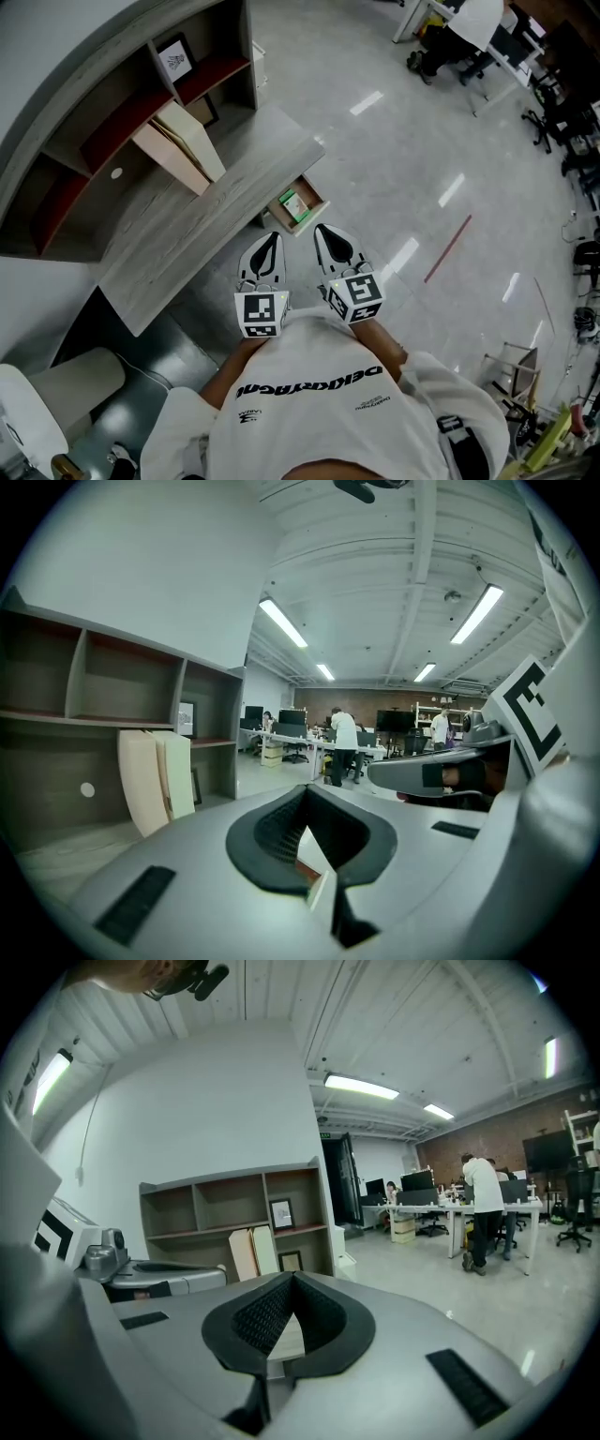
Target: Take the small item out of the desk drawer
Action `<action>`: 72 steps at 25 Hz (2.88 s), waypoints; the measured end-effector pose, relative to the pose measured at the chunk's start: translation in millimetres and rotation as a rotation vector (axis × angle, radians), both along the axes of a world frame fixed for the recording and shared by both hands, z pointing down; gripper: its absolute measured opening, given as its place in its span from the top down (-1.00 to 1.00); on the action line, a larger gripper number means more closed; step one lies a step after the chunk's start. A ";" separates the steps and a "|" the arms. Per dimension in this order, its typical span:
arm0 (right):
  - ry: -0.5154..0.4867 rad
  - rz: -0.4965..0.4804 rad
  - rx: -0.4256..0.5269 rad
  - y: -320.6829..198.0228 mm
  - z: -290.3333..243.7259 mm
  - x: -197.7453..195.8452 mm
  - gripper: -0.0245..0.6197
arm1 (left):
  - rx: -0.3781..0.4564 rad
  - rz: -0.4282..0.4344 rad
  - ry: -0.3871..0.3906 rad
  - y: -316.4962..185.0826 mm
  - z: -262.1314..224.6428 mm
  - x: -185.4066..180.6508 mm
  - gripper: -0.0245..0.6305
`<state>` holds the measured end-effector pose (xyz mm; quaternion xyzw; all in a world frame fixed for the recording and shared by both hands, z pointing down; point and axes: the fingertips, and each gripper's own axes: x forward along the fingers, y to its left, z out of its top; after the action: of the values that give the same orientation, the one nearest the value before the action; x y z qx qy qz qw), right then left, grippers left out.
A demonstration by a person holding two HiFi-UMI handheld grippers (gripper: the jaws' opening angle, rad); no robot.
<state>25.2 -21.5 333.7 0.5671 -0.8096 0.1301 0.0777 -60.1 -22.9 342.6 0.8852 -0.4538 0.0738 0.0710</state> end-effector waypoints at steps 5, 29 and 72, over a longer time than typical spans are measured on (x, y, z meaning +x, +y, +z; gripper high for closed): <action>0.004 0.012 -0.036 -25.1 12.7 -12.3 0.83 | -0.050 0.014 0.019 -26.6 18.9 -10.3 0.88; 0.072 -0.082 -0.265 -80.0 138.4 20.2 0.82 | -0.255 -0.093 -0.013 -60.1 128.5 13.9 0.88; 0.210 -0.176 -0.611 -148.5 432.8 34.0 -0.07 | -0.386 -0.235 -0.011 -78.5 300.1 26.4 0.88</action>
<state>59.1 -170.0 766.5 0.4556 -0.7667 0.3004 0.3380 -33.7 -101.4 642.8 0.7959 -0.5317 0.1552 0.2446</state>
